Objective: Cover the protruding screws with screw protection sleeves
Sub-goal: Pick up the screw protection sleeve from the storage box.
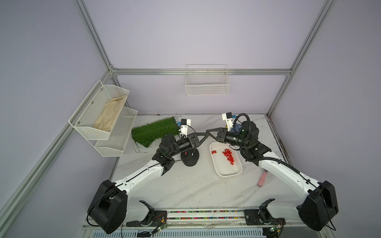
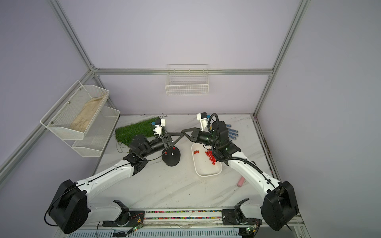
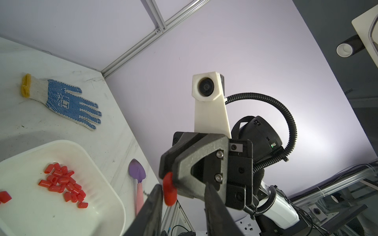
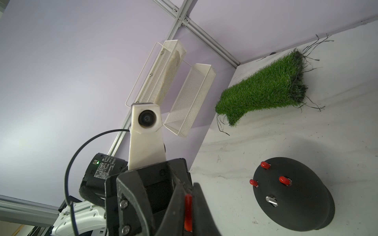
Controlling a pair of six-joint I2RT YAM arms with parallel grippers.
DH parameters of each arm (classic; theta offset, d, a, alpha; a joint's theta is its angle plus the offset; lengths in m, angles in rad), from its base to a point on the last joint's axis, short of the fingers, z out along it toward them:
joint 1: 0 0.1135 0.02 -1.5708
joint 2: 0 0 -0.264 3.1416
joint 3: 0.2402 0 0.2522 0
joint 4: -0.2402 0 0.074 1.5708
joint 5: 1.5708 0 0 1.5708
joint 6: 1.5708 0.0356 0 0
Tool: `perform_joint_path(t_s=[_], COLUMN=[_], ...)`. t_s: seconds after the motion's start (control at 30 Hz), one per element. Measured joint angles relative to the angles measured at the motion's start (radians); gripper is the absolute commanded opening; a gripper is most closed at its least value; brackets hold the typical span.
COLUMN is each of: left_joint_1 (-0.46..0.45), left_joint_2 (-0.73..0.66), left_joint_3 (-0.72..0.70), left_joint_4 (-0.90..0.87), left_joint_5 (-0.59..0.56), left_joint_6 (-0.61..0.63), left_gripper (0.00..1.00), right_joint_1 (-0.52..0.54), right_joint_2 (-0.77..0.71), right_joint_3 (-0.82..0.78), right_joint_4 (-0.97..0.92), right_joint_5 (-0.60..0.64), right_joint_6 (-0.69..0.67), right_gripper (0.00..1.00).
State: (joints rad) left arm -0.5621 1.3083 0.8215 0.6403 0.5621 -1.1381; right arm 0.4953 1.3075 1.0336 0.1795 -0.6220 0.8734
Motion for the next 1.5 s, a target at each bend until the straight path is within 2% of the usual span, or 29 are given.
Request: perform_joint_path(t_s=[0.3,0.5,0.57,0.83,1.17,1.23,1.37,1.5], left_joint_1=[0.005,0.005,0.005,0.006,0.009,0.011,0.018,0.046], left_joint_2=[0.000,0.000,0.000,0.000,0.000,-0.001,-0.009,-0.033], left_joint_3=[0.000,0.000,0.000,-0.001,-0.001,-0.001,-0.001,0.001], left_joint_4=[-0.010,-0.014,-0.014,-0.014,-0.023,-0.028,-0.048,-0.143], left_joint_5=[-0.002,-0.001,-0.001,-0.001,0.000,0.001,0.012,0.045], left_joint_6=[0.000,0.000,-0.001,-0.002,-0.002,0.000,0.011,0.067], left_gripper=[0.20,0.19,0.15,0.14,0.04,0.04,0.02,0.02], right_joint_1=[0.000,0.000,0.000,0.000,0.000,0.000,-0.003,-0.038], right_joint_2=[0.000,0.000,0.000,0.000,0.000,0.000,0.000,0.000], right_joint_3=[0.000,0.000,0.000,0.000,0.000,0.000,0.000,0.004], right_joint_4=[0.001,0.002,0.002,0.007,0.011,0.011,0.005,-0.036], right_joint_5=[-0.002,-0.001,-0.001,0.004,0.005,0.004,0.000,-0.027], right_joint_6=[0.000,0.001,0.001,0.001,0.002,0.002,-0.002,-0.025], right_gripper=[0.12,0.12,0.12,0.12,0.12,0.16,0.29,0.30])
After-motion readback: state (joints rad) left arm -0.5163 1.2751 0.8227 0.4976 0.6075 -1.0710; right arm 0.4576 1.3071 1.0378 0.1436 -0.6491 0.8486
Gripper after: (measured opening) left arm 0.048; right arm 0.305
